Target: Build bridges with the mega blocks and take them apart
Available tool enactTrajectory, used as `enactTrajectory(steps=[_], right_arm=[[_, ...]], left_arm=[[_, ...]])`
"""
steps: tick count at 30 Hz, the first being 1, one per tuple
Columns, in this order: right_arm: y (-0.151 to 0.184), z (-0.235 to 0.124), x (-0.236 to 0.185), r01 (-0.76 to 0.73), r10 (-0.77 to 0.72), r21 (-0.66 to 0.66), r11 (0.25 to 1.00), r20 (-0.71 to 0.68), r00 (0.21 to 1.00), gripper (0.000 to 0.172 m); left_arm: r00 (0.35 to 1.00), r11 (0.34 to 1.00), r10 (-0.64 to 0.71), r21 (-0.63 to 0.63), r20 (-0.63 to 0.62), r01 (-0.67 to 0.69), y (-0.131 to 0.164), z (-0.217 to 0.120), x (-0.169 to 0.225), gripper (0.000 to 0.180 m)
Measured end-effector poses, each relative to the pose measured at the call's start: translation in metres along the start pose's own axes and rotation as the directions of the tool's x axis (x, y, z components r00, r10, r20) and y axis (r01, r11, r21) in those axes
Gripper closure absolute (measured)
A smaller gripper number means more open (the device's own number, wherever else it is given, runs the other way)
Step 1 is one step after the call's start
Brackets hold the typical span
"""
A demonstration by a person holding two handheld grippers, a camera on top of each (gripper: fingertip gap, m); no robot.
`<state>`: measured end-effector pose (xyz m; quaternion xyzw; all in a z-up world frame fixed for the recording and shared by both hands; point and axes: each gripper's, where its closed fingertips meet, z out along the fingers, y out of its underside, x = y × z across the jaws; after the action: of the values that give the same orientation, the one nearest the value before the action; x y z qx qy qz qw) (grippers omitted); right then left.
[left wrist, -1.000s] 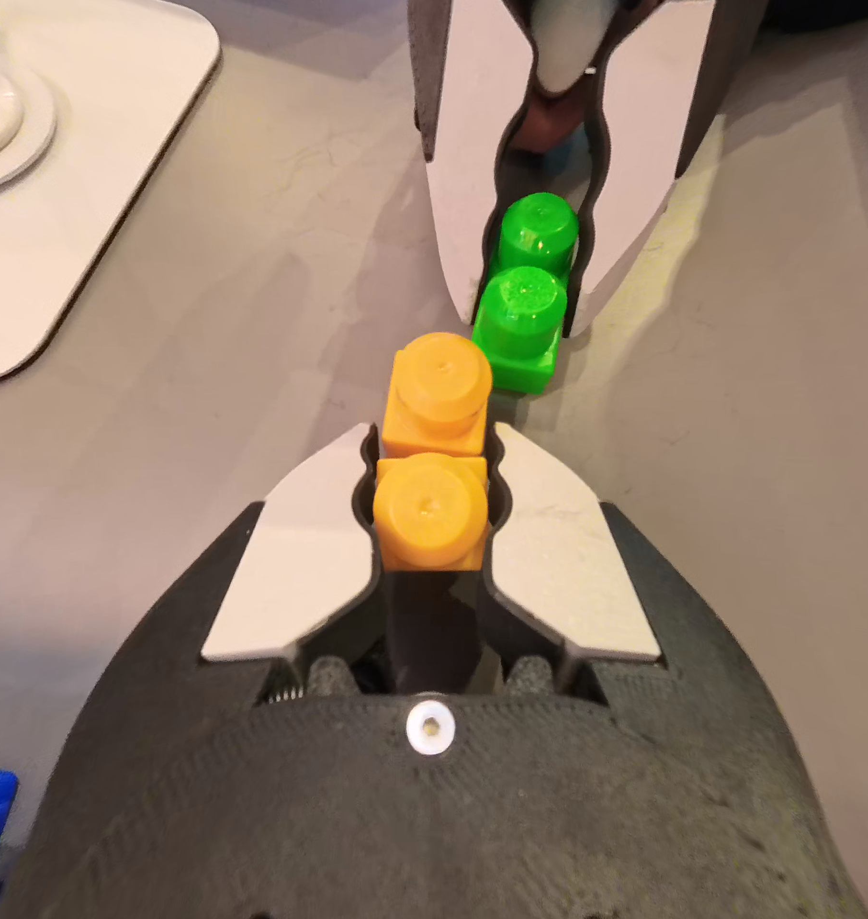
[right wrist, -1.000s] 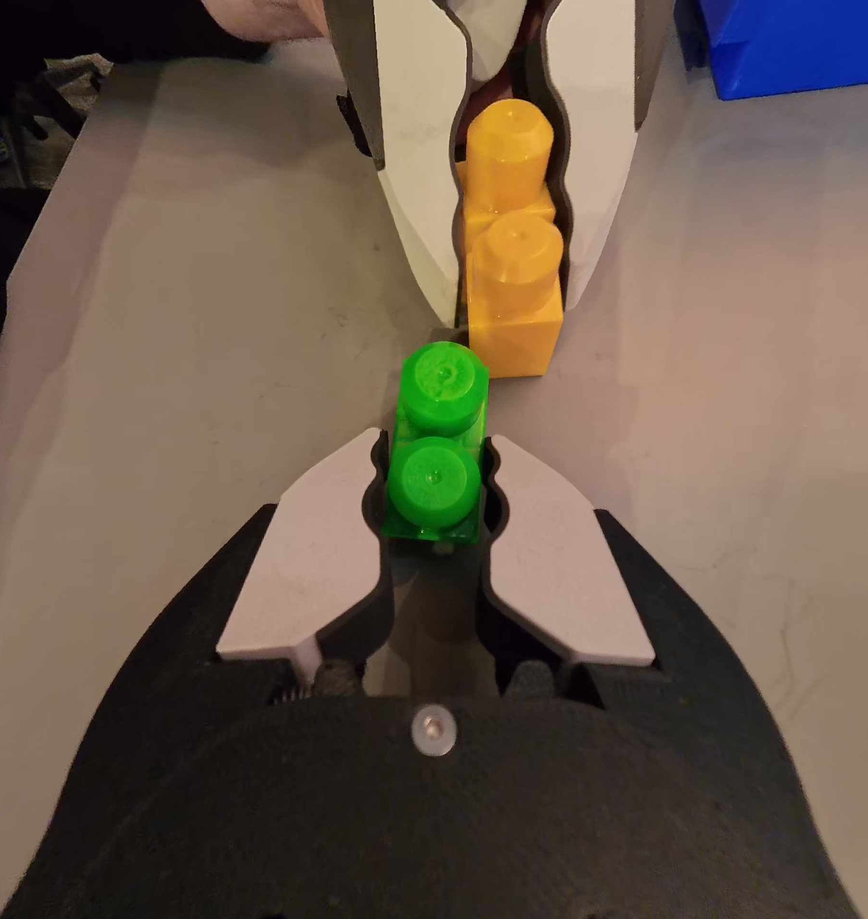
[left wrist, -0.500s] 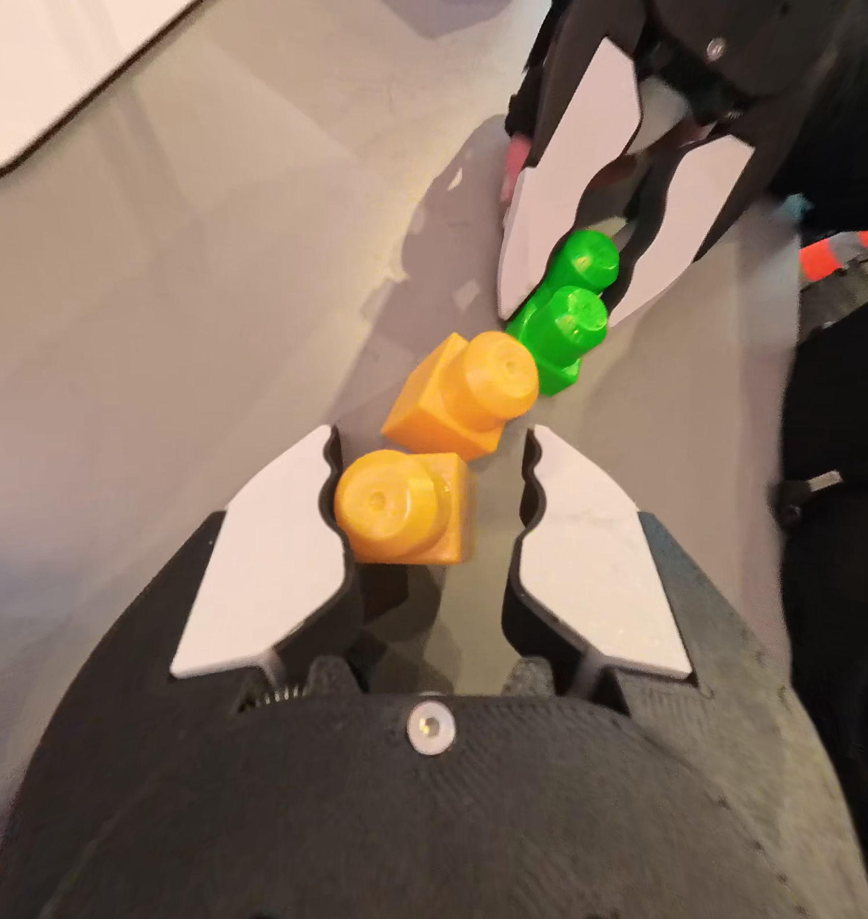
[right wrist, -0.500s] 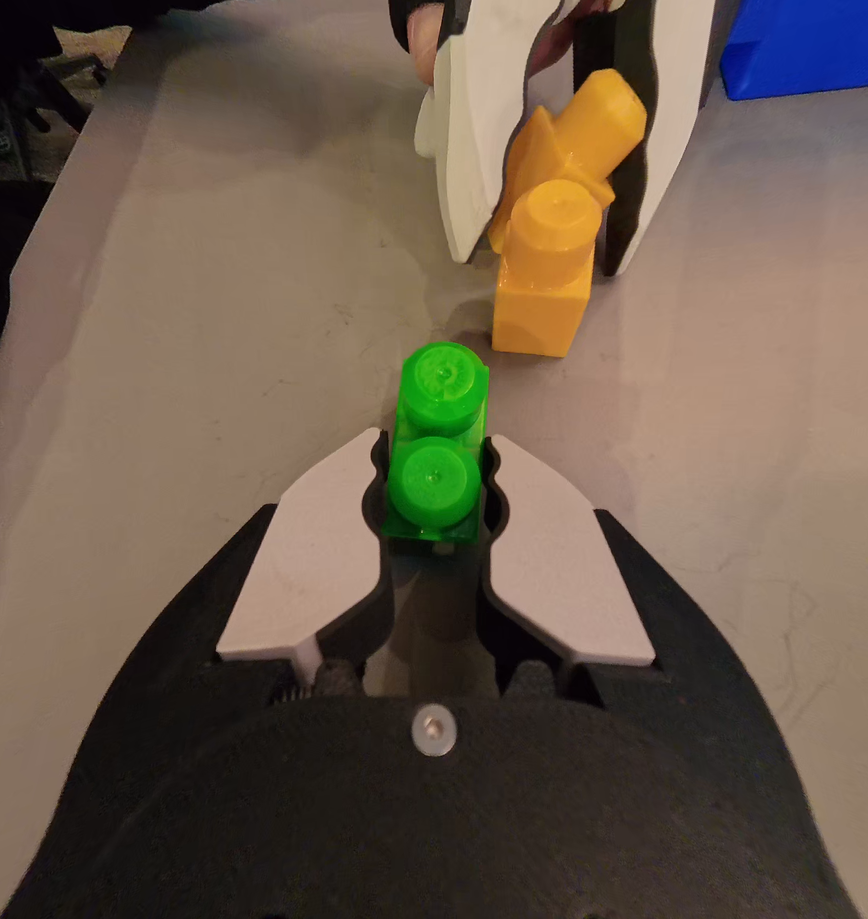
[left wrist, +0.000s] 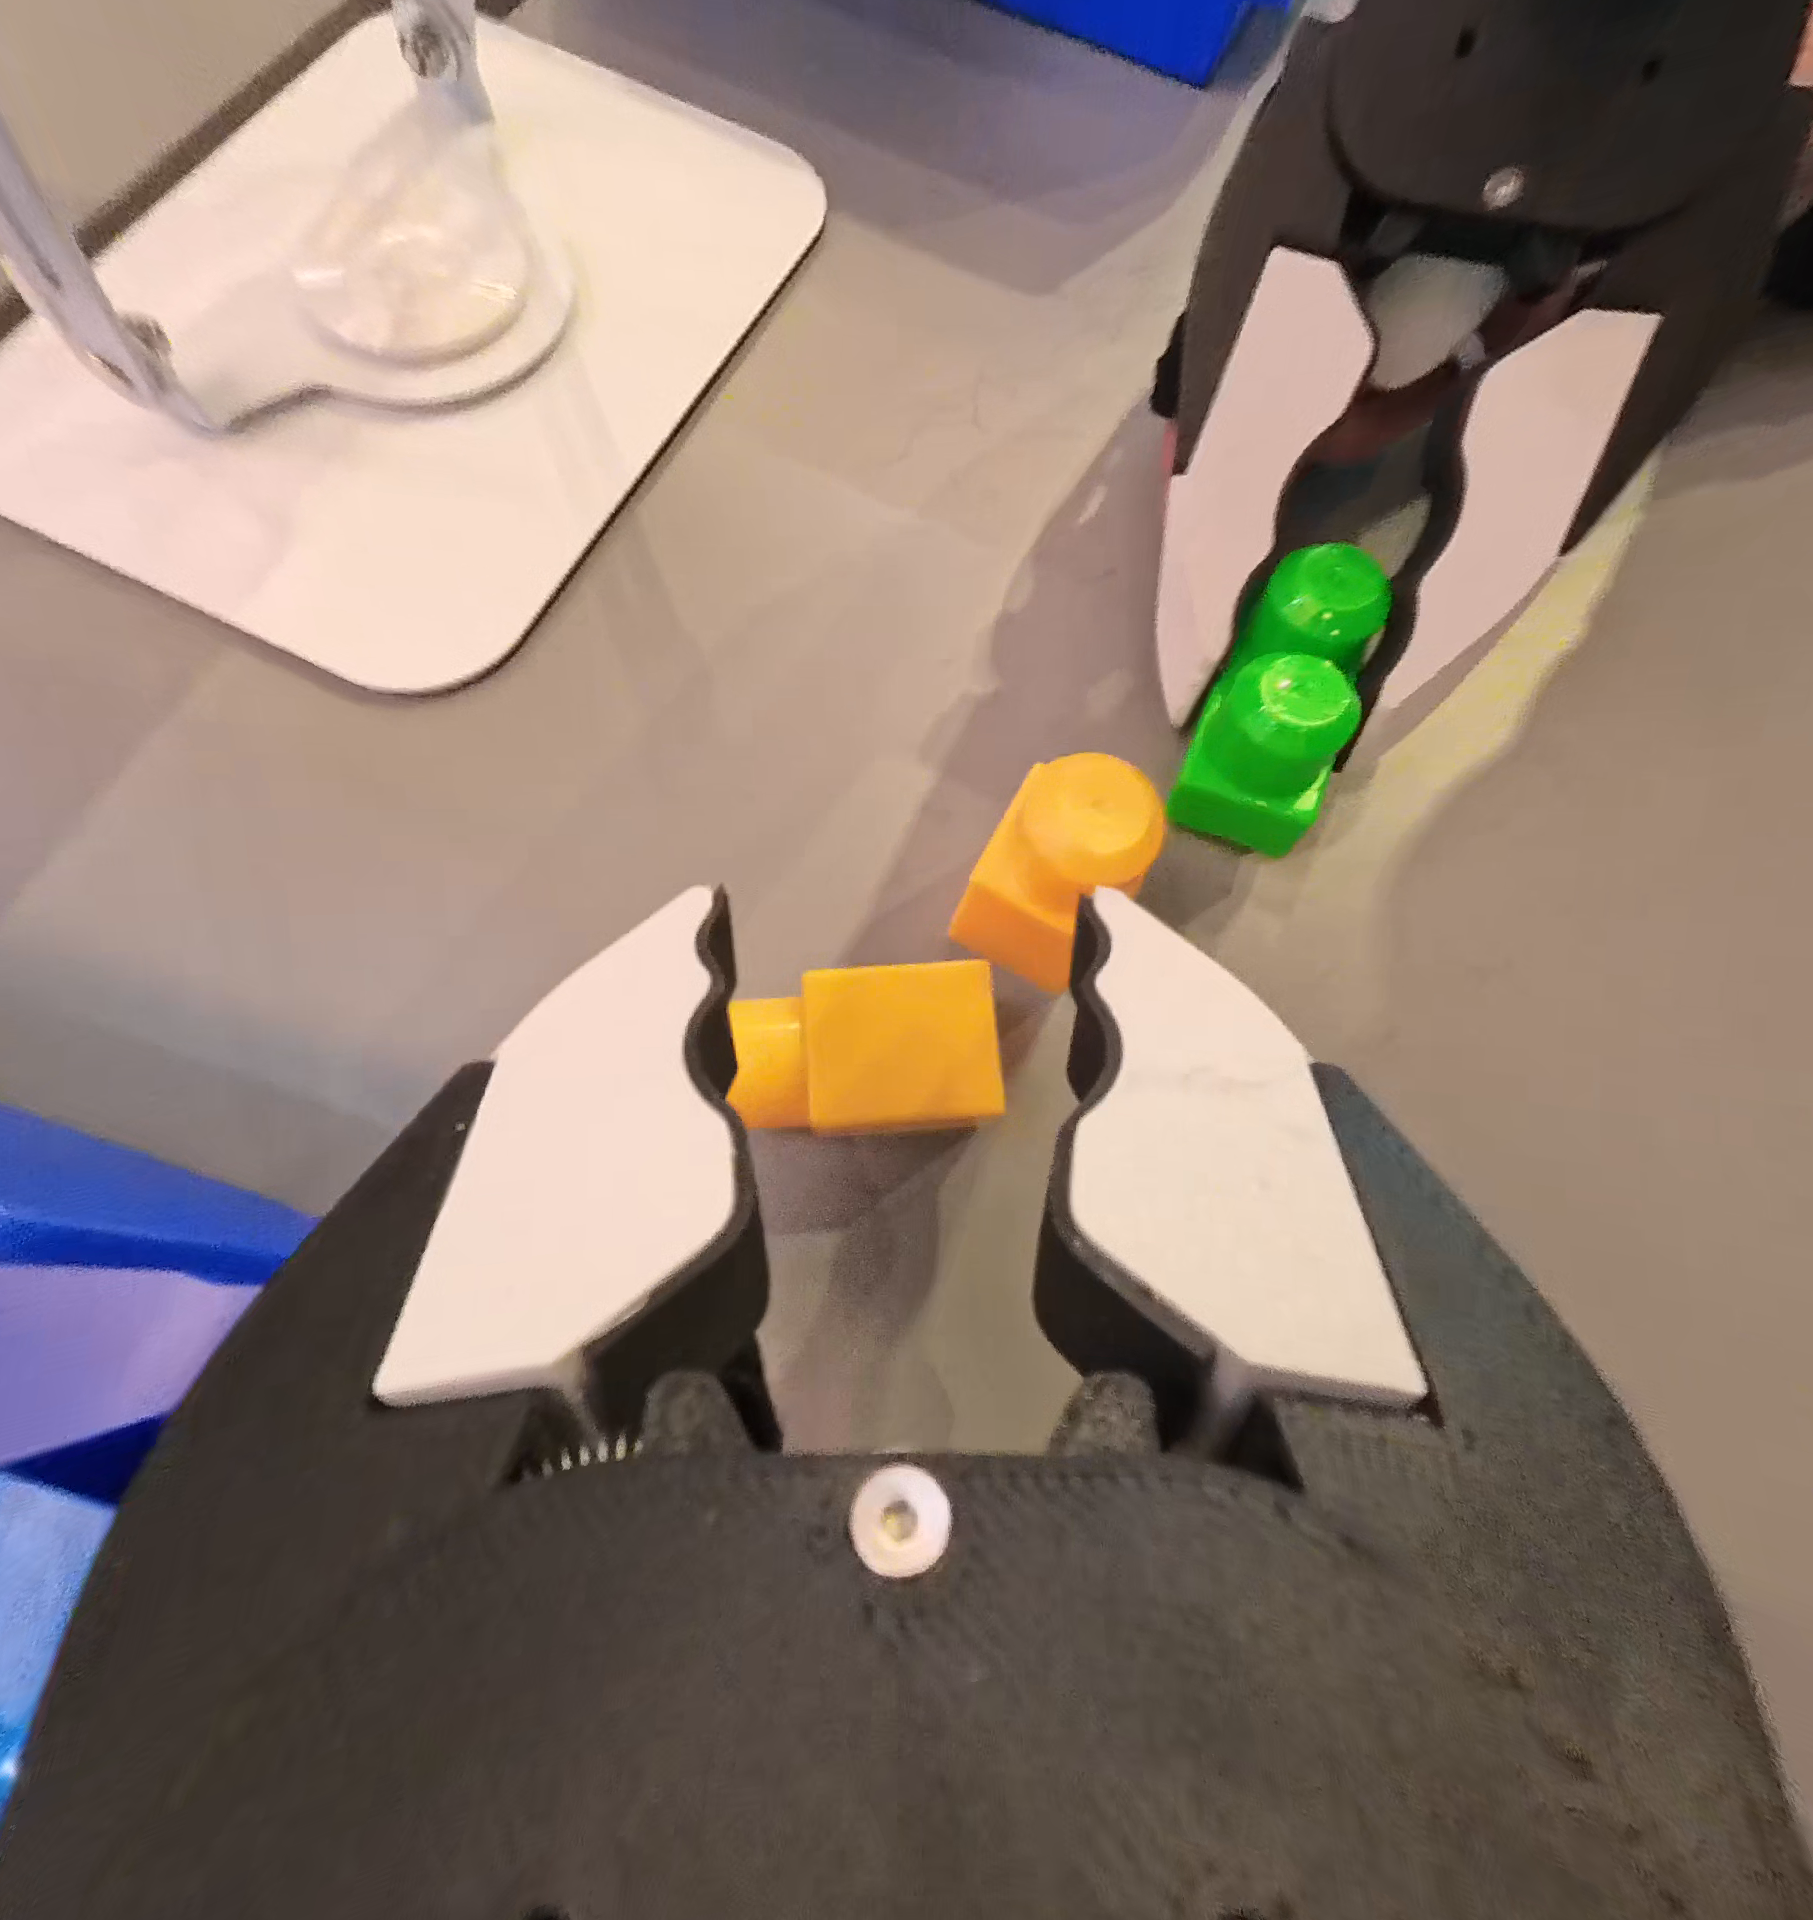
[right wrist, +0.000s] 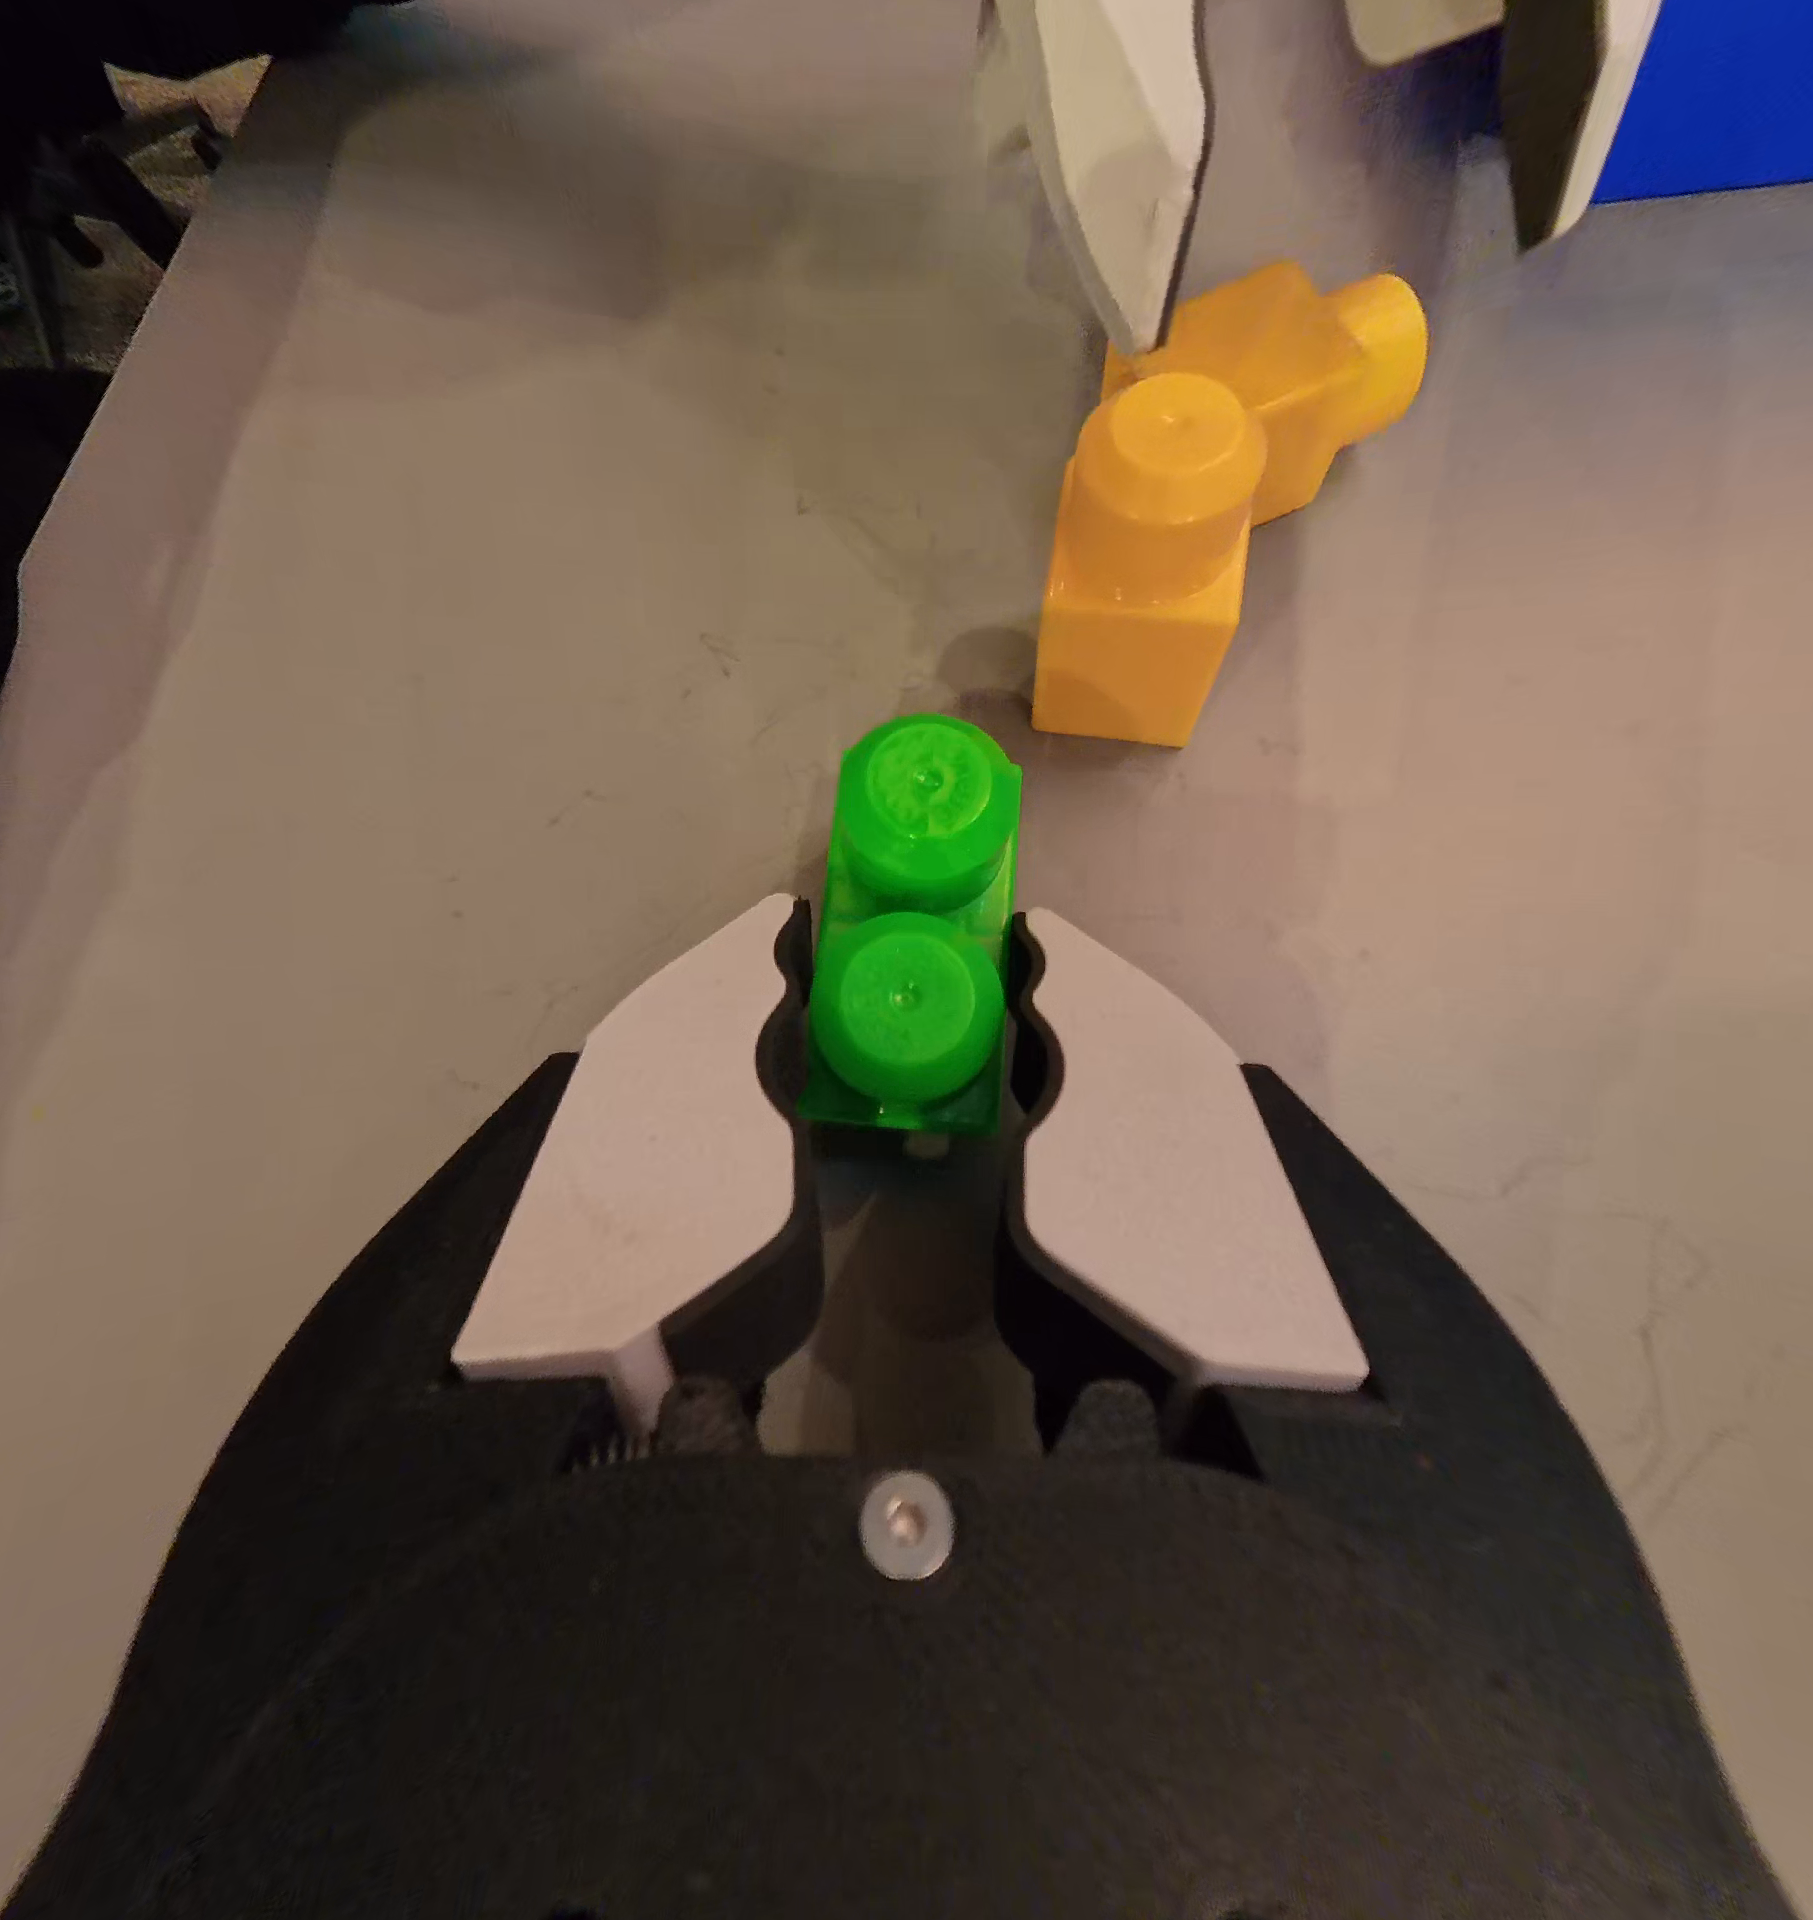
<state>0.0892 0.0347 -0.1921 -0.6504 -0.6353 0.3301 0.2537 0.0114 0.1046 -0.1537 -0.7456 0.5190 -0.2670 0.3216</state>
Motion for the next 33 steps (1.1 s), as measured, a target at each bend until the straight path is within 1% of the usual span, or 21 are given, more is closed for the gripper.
enactTrajectory(steps=[2, 3, 5, 7, 8, 10, 12, 14, 15, 16, 18, 19, 21, 22, 23, 24, 26, 27, 29, 31, 33], right_arm=[[0.000, 0.000, 0.000, -0.001, 0.001, 0.001, 1.000, 0.001, 1.000, 0.136], [0.000, 0.000, 0.000, -0.001, 0.001, 0.000, 1.000, 0.002, 1.000, 0.136], [0.000, 0.000, 0.000, 0.000, 0.000, -0.002, 1.000, 0.002, 1.000, 0.135], [0.000, 0.000, 0.000, 0.002, -0.002, -0.004, 1.000, 0.000, 1.000, 0.135], [0.000, 0.001, 0.000, 0.004, -0.004, -0.004, 1.000, -0.001, 1.000, 0.135], [0.001, 0.001, 0.000, 0.006, -0.006, -0.006, 1.000, -0.003, 1.000, 0.136], [0.001, 0.001, 0.000, 0.008, -0.008, -0.006, 1.000, -0.003, 1.000, 0.136], [0.001, 0.001, 0.000, 0.008, -0.008, -0.006, 1.000, -0.001, 1.000, 0.136], [0.001, 0.001, 0.000, 0.007, -0.007, -0.005, 1.000, 0.001, 1.000, 0.136], [0.001, 0.000, 0.000, 0.006, -0.006, -0.004, 1.000, 0.002, 1.000, 0.136], [0.001, 0.000, -0.001, 0.006, -0.006, -0.004, 1.000, 0.003, 1.000, 0.136], [0.001, 0.001, -0.001, 0.007, -0.007, -0.005, 1.000, 0.003, 1.000, 0.135], [0.001, 0.001, -0.001, 0.008, -0.008, -0.005, 1.000, 0.002, 1.000, 0.136], [0.001, 0.000, -0.001, 0.007, -0.007, -0.004, 1.000, 0.002, 1.000, 0.136], [0.000, 0.000, 0.000, 0.006, -0.006, -0.001, 1.000, 0.001, 1.000, 0.136], [0.000, 0.000, 0.000, 0.003, -0.003, 0.004, 1.000, -0.001, 1.000, 0.136], [-0.001, -0.001, 0.001, -0.007, 0.007, 0.014, 1.000, -0.003, 1.000, 0.136], [-0.002, -0.002, 0.003, -0.012, 0.012, 0.020, 1.000, -0.008, 1.000, 0.136], [-0.003, -0.003, 0.005, -0.020, 0.020, 0.028, 0.999, -0.017, 1.000, 0.136], [-0.002, -0.004, 0.010, -0.029, 0.031, 0.030, 0.999, -0.043, 0.999, 0.136], [0.000, -0.005, 0.013, -0.031, 0.031, 0.019, 0.999, -0.039, 0.999, 0.136]], left_arm=[[0.994, 0.994, 0.104, 0.026, -0.021, -0.103, -0.009, -0.001, 0.019, 0.119], [0.988, 0.988, 0.156, 0.019, 0.000, -0.156, -0.012, 0.002, 0.025, 0.119], [0.966, 0.966, 0.259, -0.025, 0.021, -0.258, -0.013, 0.012, 0.035, 0.120], [0.954, 0.952, 0.299, -0.072, 0.020, -0.297, -0.011, 0.023, 0.038, 0.129], [0.955, 0.952, 0.295, -0.089, 0.021, -0.292, -0.010, 0.028, 0.036, 0.134], [0.965, 0.961, 0.262, -0.083, -0.008, -0.262, -0.012, 0.032, 0.034, 0.150], [0.980, 0.978, 0.200, -0.049, -0.019, -0.201, -0.020, 0.031, 0.028, 0.158], [0.991, 0.989, 0.130, -0.061, -0.035, -0.132, -0.022, 0.030, 0.020, 0.164], [0.993, 0.992, 0.107, -0.055, -0.047, -0.109, -0.025, 0.029, 0.018, 0.180], [0.996, 0.996, 0.069, -0.058, -0.051, -0.071, -0.026, 0.030, 0.014, 0.177], [0.999, 0.989, 0.010, -0.144, -0.042, -0.016, -0.018, 0.036, 0.003, 0.169], [0.999, 0.986, 0.034, -0.164, 0.004, -0.032, -0.016, 0.039, -0.005, 0.166], [0.985, 0.974, 0.105, -0.212, 0.138, -0.075, -0.014, 0.038, -0.024, 0.158], [0.981, 0.972, 0.117, -0.218, 0.154, -0.082, -0.015, 0.037, -0.026, 0.154], [0.980, 0.979, 0.115, -0.186, 0.164, -0.084, -0.022, 0.033, -0.025, 0.151], [0.978, 0.986, 0.116, -0.137, 0.172, -0.093, -0.030, 0.027, -0.022, 0.153], [0.968, 0.991, 0.109, -0.103, 0.228, -0.087, -0.036, 0.010, -0.018, 0.153], [0.963, 0.992, 0.100, -0.098, 0.250, -0.077, -0.035, 0.003, -0.013, 0.152], [0.966, 0.996, 0.064, -0.079, 0.252, -0.045, -0.029, -0.003, 0.005, 0.153], [0.953, 0.996, 0.040, -0.084, 0.300, -0.015, -0.016, -0.008, 0.014, 0.153], [0.937, 0.998, 0.025, -0.062, 0.348, -0.003, -0.006, -0.012, 0.020, 0.154]])
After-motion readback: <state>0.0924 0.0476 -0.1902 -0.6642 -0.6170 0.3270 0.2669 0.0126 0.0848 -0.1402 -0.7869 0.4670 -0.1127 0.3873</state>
